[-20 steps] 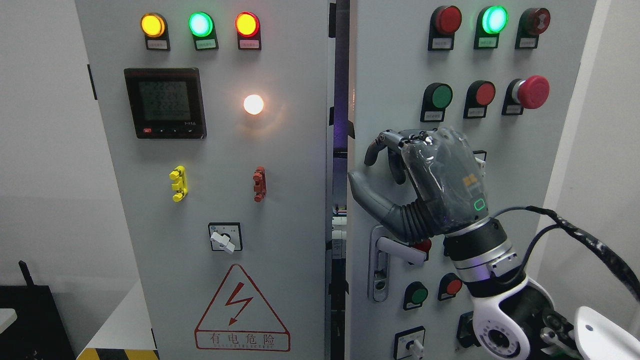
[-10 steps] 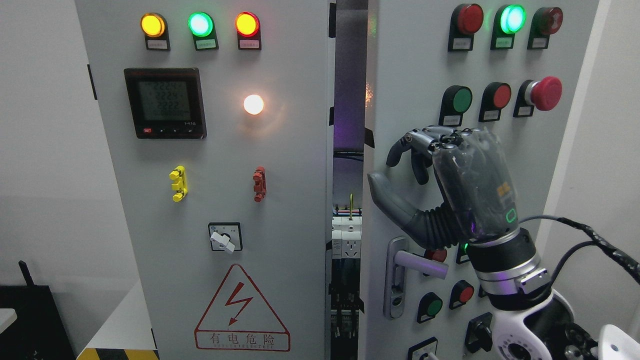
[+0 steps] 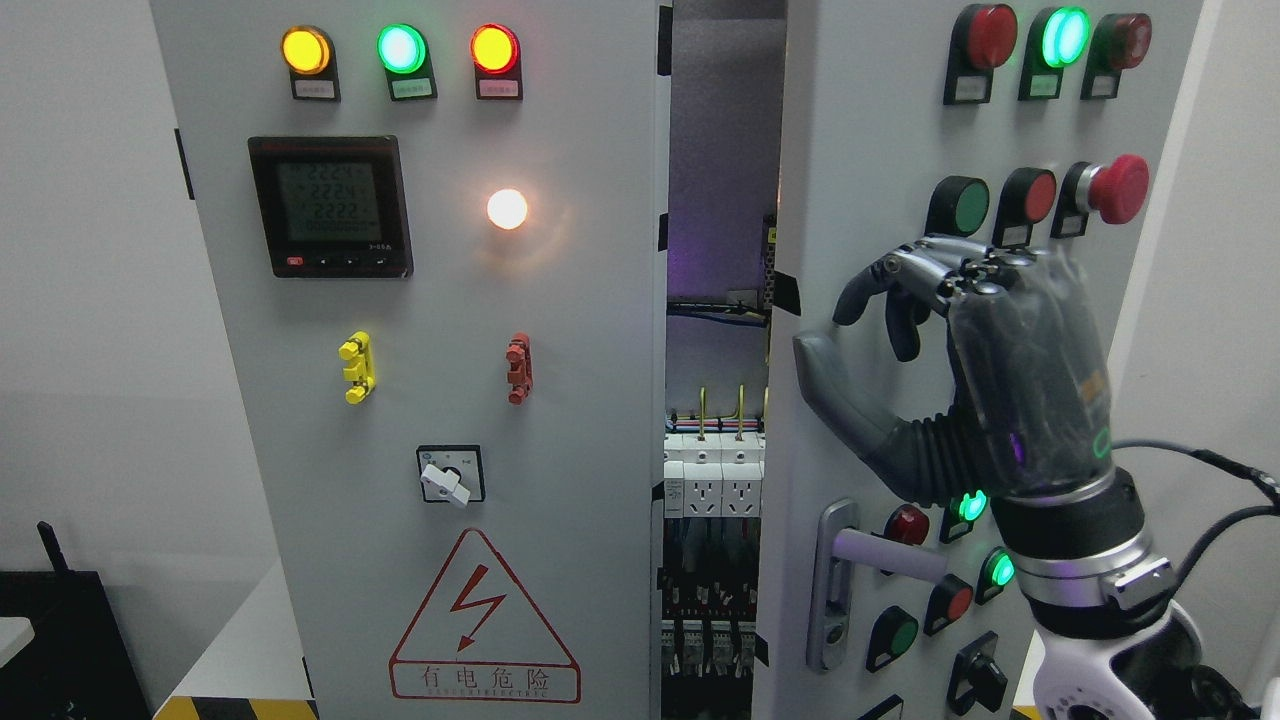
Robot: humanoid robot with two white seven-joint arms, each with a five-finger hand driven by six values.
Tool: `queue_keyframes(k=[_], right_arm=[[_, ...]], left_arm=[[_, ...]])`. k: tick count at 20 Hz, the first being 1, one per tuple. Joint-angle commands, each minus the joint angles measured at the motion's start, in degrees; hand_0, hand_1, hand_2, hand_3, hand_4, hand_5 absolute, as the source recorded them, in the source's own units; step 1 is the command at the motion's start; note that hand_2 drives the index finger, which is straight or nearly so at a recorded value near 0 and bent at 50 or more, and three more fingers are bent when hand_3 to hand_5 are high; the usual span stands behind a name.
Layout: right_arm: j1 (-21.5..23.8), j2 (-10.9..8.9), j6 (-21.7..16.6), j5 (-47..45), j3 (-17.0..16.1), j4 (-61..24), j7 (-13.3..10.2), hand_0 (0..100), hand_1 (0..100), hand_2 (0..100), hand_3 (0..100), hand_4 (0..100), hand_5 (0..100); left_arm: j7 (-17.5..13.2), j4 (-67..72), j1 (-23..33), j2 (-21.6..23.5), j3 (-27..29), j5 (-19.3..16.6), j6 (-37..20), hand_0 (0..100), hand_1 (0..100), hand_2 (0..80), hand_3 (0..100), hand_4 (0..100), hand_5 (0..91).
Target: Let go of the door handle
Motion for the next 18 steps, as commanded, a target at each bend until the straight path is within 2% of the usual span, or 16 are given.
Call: queue_keyframes(k=[1, 6, 8, 11, 15, 18], right_arm=[[2.86, 0.18, -2.18, 1.18, -9.87, -3.55, -0.25, 48, 35, 63, 100, 95, 100], [3.74, 0.80, -4.03, 1.63, -13.65, -3.55, -0.43, 48, 35, 64, 100, 95, 100], [4.09, 0.89, -5.88, 1.71, -16.10, -3.55, -0.43, 48, 35, 64, 100, 95, 100], [4.36, 0.97, -6.23, 1.71, -19.79, -3.55, -0.43, 49, 35, 64, 100, 95, 100], [5.41, 0.98, -6.76, 1.71, -25.68, -3.55, -0.17, 49, 35, 64, 100, 95, 100], [9.61, 0.89, -6.33, 1.71, -31.91, -3.55, -0.08, 49, 35, 64, 100, 96, 100]], left_arm=[[-0.02, 0.53, -0.18, 0.00, 0.09, 0.00, 0.43, 12, 39, 0.0, 0, 0, 0.0], [-0.02, 0.53, -0.18, 0.00, 0.09, 0.00, 0.43, 12, 39, 0.0, 0, 0, 0.0], [-0.02, 0.53, -0.17, 0.00, 0.09, 0.00, 0.43, 12, 39, 0.0, 0, 0, 0.0], [-0.02, 0.53, -0.18, 0.00, 0.09, 0.00, 0.43, 12, 39, 0.0, 0, 0, 0.0], [-0.02, 0.53, -0.09, 0.00, 0.09, 0.00, 0.43, 12, 39, 0.0, 0, 0, 0.0], [-0.02, 0.53, -0.18, 0.00, 0.09, 0.00, 0.43, 12, 39, 0.0, 0, 0, 0.0]])
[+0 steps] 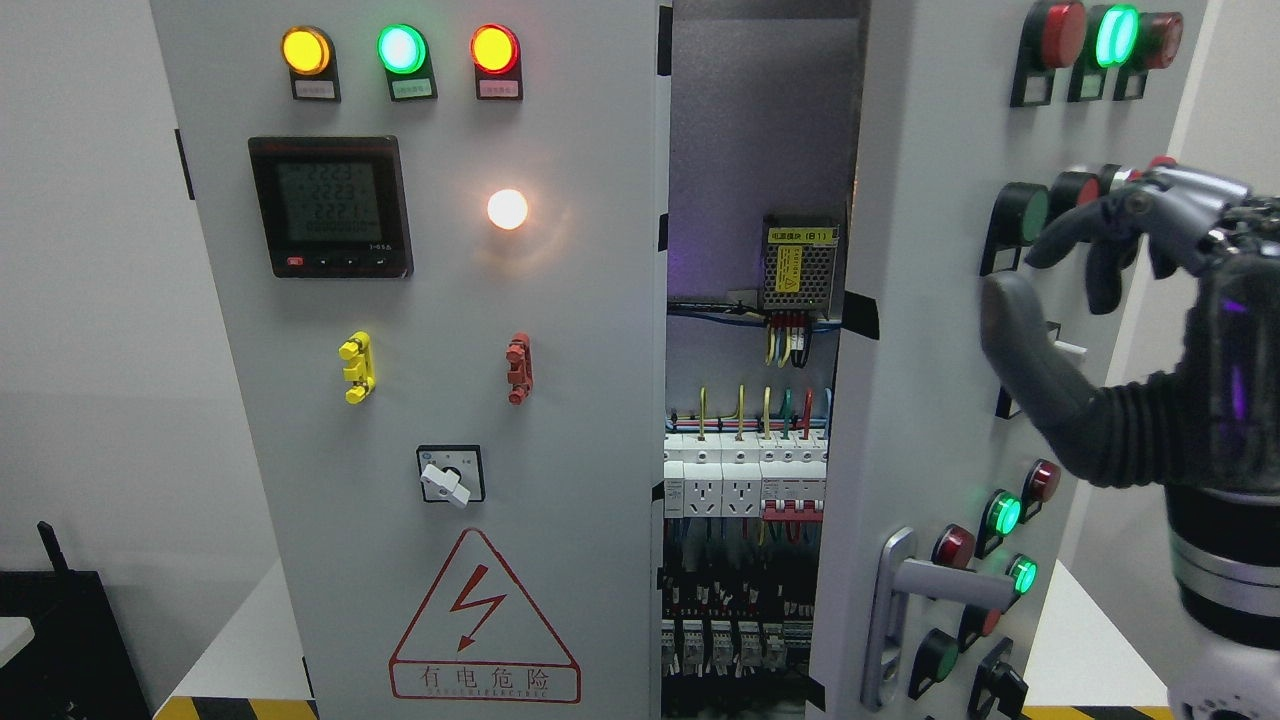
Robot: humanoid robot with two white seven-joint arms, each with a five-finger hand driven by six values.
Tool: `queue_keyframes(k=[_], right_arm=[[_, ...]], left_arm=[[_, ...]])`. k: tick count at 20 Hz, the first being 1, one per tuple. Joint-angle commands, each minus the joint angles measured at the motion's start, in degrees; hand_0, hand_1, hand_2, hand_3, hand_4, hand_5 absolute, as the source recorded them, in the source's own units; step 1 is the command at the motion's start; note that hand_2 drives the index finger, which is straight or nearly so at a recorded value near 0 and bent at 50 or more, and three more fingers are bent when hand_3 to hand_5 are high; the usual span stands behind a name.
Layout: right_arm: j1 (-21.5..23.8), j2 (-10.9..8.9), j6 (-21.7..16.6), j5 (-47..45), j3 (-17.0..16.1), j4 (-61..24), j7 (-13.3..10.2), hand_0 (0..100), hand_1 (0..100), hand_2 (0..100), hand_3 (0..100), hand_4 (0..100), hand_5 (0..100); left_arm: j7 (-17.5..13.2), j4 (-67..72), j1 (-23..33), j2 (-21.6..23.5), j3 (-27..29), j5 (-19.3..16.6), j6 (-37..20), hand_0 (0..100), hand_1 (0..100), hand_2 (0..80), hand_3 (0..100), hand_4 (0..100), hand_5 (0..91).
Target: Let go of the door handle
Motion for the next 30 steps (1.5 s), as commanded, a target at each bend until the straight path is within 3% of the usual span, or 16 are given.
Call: queue_keyframes(k=[1, 6, 9, 12, 18, 24, 28, 30], right_arm=[[5.98, 0.26, 0.59, 0.16, -17.56, -0.61, 0.56, 49, 35, 64, 100, 96, 100], [17.49, 0.35, 1.74, -0.36, -31.80, -0.08, 0.82, 51, 34, 63, 100, 95, 100], [26.10, 1.14, 1.65, -1.06, -36.82, 0.09, 0.65, 53, 34, 62, 100, 96, 100], [32.61, 5.17, 0.25, -1.68, -37.27, 0.71, -0.40, 56, 33, 63, 100, 96, 100], [45.97, 13.52, -6.25, -2.64, -39.03, 2.29, -1.72, 57, 33, 65, 100, 97, 100], [59.68, 23.89, -13.45, -3.79, -39.03, 5.10, -3.22, 58, 33, 65, 100, 97, 100], [66.37, 30.74, -18.64, -3.79, -39.03, 9.92, -4.36, 58, 33, 65, 100, 97, 100], [69.44, 33.21, -20.05, -3.79, -38.94, 12.30, -4.36, 58, 34, 65, 100, 97, 100]], left_arm=[[-0.02, 0.53, -0.18, 0.00, 0.09, 0.00, 0.00, 12, 39, 0.0, 0, 0, 0.0], [-0.02, 0.53, -0.09, 0.00, 0.09, 0.00, 0.00, 12, 39, 0.0, 0, 0, 0.0], [-0.02, 0.53, -0.18, 0.00, 0.09, 0.00, 0.00, 12, 39, 0.0, 0, 0, 0.0], [-0.02, 0.53, -0.09, 0.00, 0.09, 0.00, 0.00, 12, 39, 0.0, 0, 0, 0.0], [-0.02, 0.53, -0.09, 0.00, 0.09, 0.00, 0.00, 12, 39, 0.0, 0, 0, 0.0], [-0.02, 0.53, -0.18, 0.00, 0.09, 0.00, 0.00, 12, 39, 0.0, 0, 0, 0.0], [-0.02, 0.53, -0.18, 0.00, 0.09, 0.00, 0.00, 12, 39, 0.0, 0, 0, 0.0], [-0.02, 0.53, -0.18, 0.00, 0.09, 0.00, 0.00, 12, 39, 0.0, 0, 0, 0.0]])
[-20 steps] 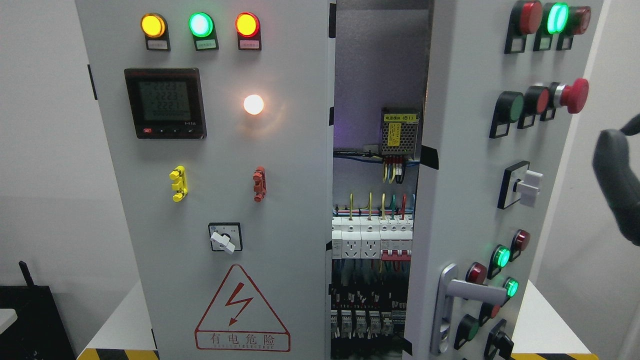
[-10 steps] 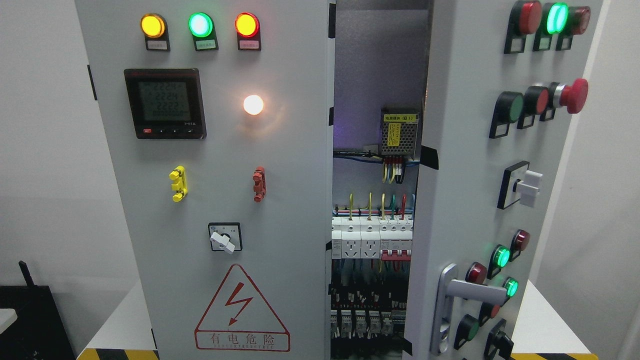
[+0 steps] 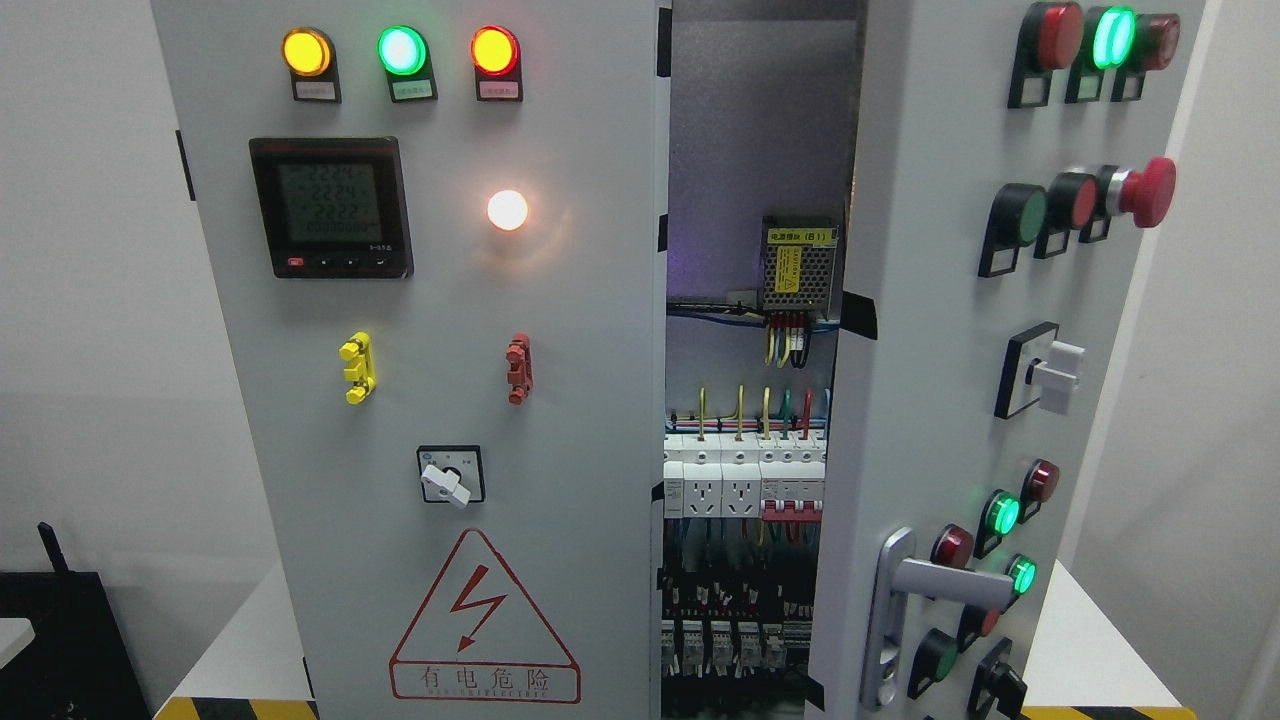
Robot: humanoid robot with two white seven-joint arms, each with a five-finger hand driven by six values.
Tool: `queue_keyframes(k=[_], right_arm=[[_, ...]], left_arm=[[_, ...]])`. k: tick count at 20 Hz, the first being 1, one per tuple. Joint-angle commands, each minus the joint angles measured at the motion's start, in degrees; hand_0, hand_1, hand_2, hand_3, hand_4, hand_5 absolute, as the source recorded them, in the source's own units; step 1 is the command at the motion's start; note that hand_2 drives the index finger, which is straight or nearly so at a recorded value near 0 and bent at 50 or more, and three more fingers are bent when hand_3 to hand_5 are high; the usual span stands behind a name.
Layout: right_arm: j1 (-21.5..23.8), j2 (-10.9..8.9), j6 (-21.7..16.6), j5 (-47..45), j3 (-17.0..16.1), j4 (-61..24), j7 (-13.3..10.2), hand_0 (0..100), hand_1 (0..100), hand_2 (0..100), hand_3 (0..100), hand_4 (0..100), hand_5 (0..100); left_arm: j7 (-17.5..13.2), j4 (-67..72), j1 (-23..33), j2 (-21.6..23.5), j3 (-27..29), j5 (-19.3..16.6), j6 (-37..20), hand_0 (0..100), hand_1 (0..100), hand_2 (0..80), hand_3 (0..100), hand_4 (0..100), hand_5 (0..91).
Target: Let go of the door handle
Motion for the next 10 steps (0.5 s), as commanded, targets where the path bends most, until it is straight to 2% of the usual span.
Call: queue_keyframes(k=[1, 3, 6, 10], right_arm=[[11.55, 15.27, -2.93, -0.37, -3.49, 8.70, -0.30, 58, 34, 65, 100, 97, 100], [13.58, 16.85, -4.42, -0.37, -3.05, 11.95, -0.39, 58, 34, 65, 100, 97, 100], [13.94, 18.78, -6.53, -0.37, -3.49, 20.11, -0.48, 58, 33, 65, 100, 97, 100], [13.94, 18.79, -6.98, -6.68, -3.14, 30.92, 0.57, 59, 33, 61, 100, 96, 100]], left_arm=[[-0.03, 0.53, -0.09, 0.00, 0.09, 0.00, -0.03, 12, 39, 0.0, 0, 0, 0.0], [-0.03, 0.53, -0.18, 0.00, 0.09, 0.00, -0.03, 12, 39, 0.0, 0, 0, 0.0], [-0.03, 0.53, -0.18, 0.00, 0.09, 0.00, -0.03, 12, 39, 0.0, 0, 0, 0.0], [-0.03, 0.53, -0.18, 0.00, 0.09, 0.00, -0.03, 12, 39, 0.0, 0, 0, 0.0]])
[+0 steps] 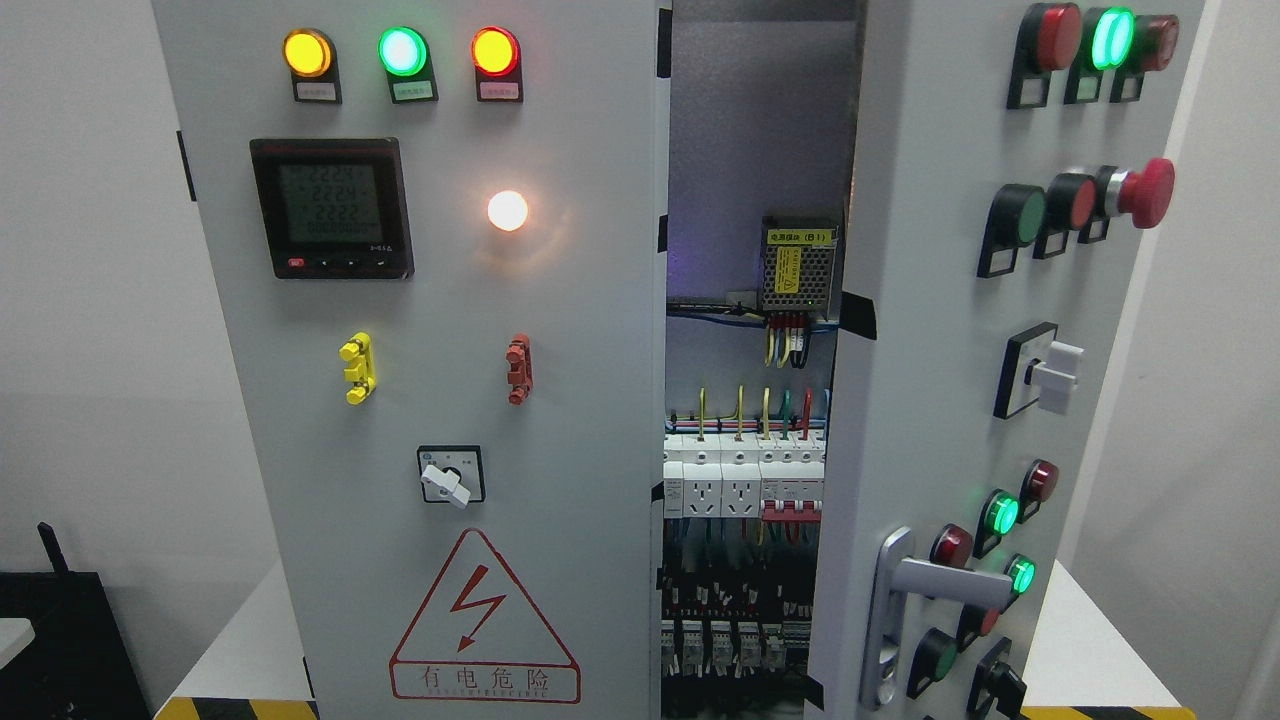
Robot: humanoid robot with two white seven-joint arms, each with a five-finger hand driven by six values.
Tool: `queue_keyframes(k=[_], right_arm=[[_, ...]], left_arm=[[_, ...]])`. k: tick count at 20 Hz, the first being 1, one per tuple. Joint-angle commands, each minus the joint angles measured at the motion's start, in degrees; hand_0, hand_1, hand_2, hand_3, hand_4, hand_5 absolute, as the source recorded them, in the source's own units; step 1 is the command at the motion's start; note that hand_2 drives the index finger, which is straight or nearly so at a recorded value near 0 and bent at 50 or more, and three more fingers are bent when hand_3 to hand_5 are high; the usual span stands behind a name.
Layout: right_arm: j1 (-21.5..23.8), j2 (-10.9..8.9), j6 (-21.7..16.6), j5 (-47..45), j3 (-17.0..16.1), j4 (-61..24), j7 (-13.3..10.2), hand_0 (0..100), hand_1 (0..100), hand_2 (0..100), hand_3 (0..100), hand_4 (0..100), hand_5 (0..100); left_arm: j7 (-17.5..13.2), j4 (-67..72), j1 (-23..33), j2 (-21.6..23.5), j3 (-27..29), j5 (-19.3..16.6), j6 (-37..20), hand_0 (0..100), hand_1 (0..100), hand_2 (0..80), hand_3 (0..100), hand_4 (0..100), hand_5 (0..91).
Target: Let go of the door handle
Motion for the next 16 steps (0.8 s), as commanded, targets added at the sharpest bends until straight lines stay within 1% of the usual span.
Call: queue_keyframes(k=[1, 2, 3, 4, 5, 7, 8, 9, 11, 13, 14, 16], right_arm=[[2.54, 7.96, -0.53, -5.76, -1.04, 22.07, 1.38, 59, 33, 59, 100, 93, 99], [2.45, 7.79, -0.53, -5.94, -0.95, 25.93, 2.25, 59, 33, 57, 100, 92, 97], [2.19, 7.87, -0.53, -6.03, -1.13, 29.79, 3.92, 60, 33, 56, 100, 90, 97], [1.93, 7.79, -0.53, -6.30, -1.30, 33.75, 5.06, 60, 32, 54, 100, 90, 96], [1.58, 7.70, -0.62, -6.82, -1.39, 38.05, 5.60, 61, 32, 52, 100, 89, 95], [-0.52, 7.44, -0.71, -8.66, -1.39, 46.05, 5.60, 62, 29, 46, 100, 86, 93], [-1.23, 7.44, -0.71, -9.80, -1.39, 49.40, 5.60, 62, 28, 46, 98, 85, 92], [-1.76, 7.35, -0.71, -10.42, -1.39, 52.22, 5.69, 62, 28, 44, 93, 83, 91], [-3.51, 7.26, -0.71, -10.60, -1.39, 57.84, 6.22, 61, 27, 42, 89, 80, 87], [-5.18, 7.08, -0.71, -10.60, -1.30, 63.29, 6.39, 61, 27, 39, 84, 76, 82], [-5.98, 6.91, -0.71, -10.60, -1.22, 65.93, 6.74, 61, 28, 37, 81, 70, 77], [-7.21, 6.99, -0.36, -10.60, -1.13, 70.51, 9.28, 60, 28, 34, 74, 66, 71]], left_arm=[[-0.03, 0.53, -0.17, 0.00, 0.09, 0.00, -0.04, 12, 39, 0.0, 0, 0, 0.0], [-0.03, 0.53, -0.09, 0.00, 0.09, 0.00, -0.04, 12, 39, 0.0, 0, 0, 0.0], [-0.03, 0.53, -0.09, 0.00, 0.09, 0.00, -0.13, 12, 39, 0.0, 0, 0, 0.0], [-0.03, 0.53, -0.17, 0.00, 0.09, 0.00, -0.04, 12, 39, 0.0, 0, 0, 0.0], [-0.03, 0.53, -0.17, 0.00, 0.09, 0.00, -0.04, 12, 39, 0.0, 0, 0, 0.0], [-0.03, 0.53, -0.17, 0.00, 0.09, 0.00, -0.04, 12, 39, 0.0, 0, 0, 0.0], [-0.03, 0.53, -0.17, 0.00, 0.09, 0.00, -0.04, 12, 39, 0.0, 0, 0, 0.0], [-0.03, 0.53, -0.17, 0.00, 0.09, 0.00, -0.04, 12, 39, 0.0, 0, 0, 0.0], [-0.03, 0.53, -0.17, 0.00, 0.09, 0.00, -0.04, 12, 39, 0.0, 0, 0, 0.0], [-0.03, 0.53, -0.17, 0.00, 0.09, 0.00, -0.04, 12, 39, 0.0, 0, 0, 0.0], [-0.03, 0.53, -0.17, 0.00, 0.09, 0.00, -0.04, 12, 39, 0.0, 0, 0, 0.0], [-0.03, 0.53, -0.17, 0.00, 0.09, 0.00, -0.04, 12, 39, 0.0, 0, 0, 0.0]])
